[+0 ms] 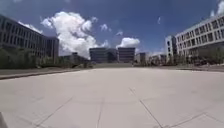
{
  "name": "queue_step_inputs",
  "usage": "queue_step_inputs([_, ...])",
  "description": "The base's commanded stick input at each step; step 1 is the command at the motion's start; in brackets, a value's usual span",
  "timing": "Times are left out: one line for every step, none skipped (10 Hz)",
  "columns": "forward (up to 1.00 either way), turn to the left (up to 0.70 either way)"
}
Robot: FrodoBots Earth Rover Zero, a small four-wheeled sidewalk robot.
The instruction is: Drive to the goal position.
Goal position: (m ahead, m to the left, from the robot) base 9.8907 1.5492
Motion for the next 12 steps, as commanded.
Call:
queue_step_inputs([0.7, 0.0])
queue_step_inputs([0.7, 0.0])
queue_step_inputs([0.7, 0.0])
queue_step_inputs([0.7, 0.0])
queue_step_inputs([0.7, 0.0])
queue_step_inputs([0.7, 0.0])
queue_step_inputs([0.7, 0.0])
queue_step_inputs([0.7, 0.0])
queue_step_inputs([0.7, 0.0])
queue_step_inputs([0.7, 0.0])
queue_step_inputs([0.7, 0.0])
queue_step_inputs([0.7, 0.0])
